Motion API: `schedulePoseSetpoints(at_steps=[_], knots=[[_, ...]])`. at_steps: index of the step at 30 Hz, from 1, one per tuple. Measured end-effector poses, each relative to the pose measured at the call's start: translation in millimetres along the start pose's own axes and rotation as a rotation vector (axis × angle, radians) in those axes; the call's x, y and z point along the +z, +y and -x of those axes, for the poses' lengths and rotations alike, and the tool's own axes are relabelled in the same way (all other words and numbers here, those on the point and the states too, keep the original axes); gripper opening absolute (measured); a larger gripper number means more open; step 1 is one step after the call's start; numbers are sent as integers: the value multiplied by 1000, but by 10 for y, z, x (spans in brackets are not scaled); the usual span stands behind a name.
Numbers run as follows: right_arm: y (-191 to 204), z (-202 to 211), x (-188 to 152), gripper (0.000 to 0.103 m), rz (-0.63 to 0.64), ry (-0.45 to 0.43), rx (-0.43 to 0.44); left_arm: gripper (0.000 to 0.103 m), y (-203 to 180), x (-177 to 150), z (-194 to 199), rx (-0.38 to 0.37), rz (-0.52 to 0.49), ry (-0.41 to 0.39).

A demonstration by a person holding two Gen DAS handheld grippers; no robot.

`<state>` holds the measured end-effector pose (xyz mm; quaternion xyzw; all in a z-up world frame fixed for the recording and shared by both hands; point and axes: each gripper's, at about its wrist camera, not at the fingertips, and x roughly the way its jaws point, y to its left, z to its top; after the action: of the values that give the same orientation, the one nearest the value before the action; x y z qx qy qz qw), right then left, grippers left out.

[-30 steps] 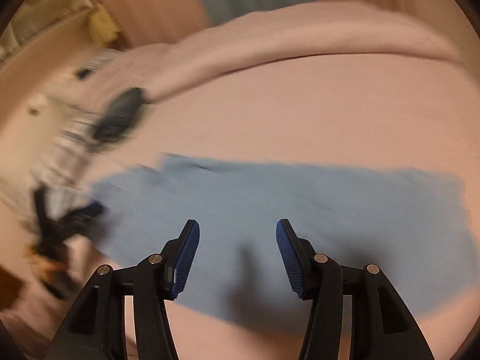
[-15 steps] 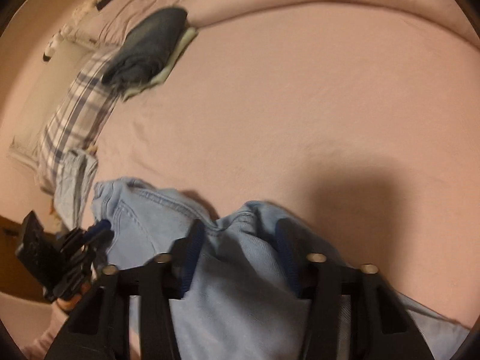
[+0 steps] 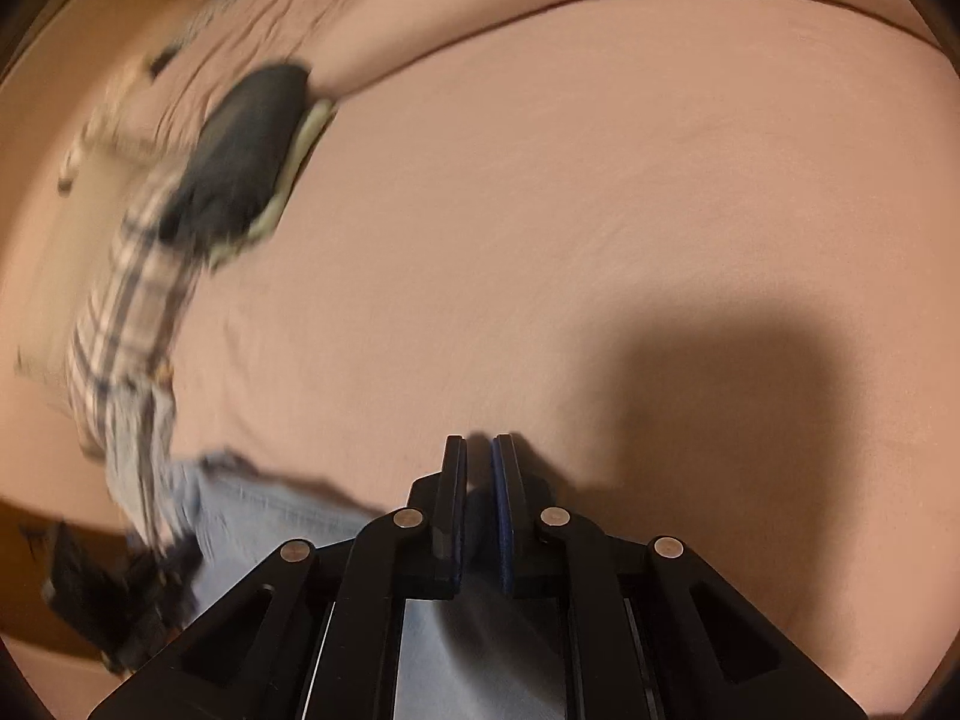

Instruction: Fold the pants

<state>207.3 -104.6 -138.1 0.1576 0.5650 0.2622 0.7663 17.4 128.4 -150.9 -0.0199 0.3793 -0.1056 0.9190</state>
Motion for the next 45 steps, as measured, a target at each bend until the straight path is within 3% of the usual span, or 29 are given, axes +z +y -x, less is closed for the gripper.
schedulePoseSetpoints(at_steps=[3, 5, 6, 7, 9, 11, 14, 15, 16, 18, 20, 22, 24, 28, 35, 39, 40, 41, 43, 45], knots=[[61, 383, -57, 12, 11, -94, 23, 4, -66, 16, 45, 29, -17, 22], [150, 699, -158, 27, 66, -160, -4, 4, -129, 45, 104, 47, -32, 23], [186, 834, -239, 40, 88, -175, -3, 10, -169, 53, 139, 51, -43, 16], [206, 943, -328, 42, 105, -179, -7, 17, -207, 64, 178, 55, -55, 5], [252, 1069, -541, 42, 147, -165, -10, 55, -273, 84, 242, 54, -72, -27], [252, 1033, -762, 42, 190, -127, -16, 65, -297, 102, 238, 98, -84, -45], [181, 582, -883, 42, 204, -43, -120, 63, -176, 103, 84, 120, -47, 10], [117, 426, -866, 39, 197, -32, -176, 61, -119, 101, 16, 159, -34, 39], [36, 294, -821, 28, 178, -76, -224, 61, -116, 91, 10, 185, -33, 54], [-22, 357, -724, 28, 102, -193, -193, 61, -92, 105, 67, 193, -17, 55], [-52, 454, -672, 31, 24, -242, -174, 63, -108, 147, 220, 190, -1, 26], [-80, 658, -724, 41, -24, -284, -82, 63, -181, 210, 387, 190, -10, -14], [-101, 890, -896, 45, -38, -320, -14, 67, -285, 263, 478, 169, -20, -39], [-308, 1354, -1445, 48, -76, -389, -10, 69, -639, 363, 414, 32, -29, -44], [-1062, 2138, -2399, 48, -244, -533, -214, 69, -1624, 323, -66, -197, -129, 20], [-1347, 2129, -2754, 47, -302, -447, -445, 69, -2020, 61, -479, -169, -219, 127], [-1362, 2108, -2860, 46, -265, -442, -453, 70, -2049, -35, -569, -141, -244, 159], [-1320, 2105, -2932, 46, -231, -450, -458, 71, -2054, -117, -548, -131, -271, 118], [-1236, 2107, -3011, 47, -173, -437, -485, 74, -1986, -160, -503, -142, -263, 121], [-1274, 2144, -3068, 47, -177, -427, -452, 74, -1870, -168, -440, -162, -243, 144]])
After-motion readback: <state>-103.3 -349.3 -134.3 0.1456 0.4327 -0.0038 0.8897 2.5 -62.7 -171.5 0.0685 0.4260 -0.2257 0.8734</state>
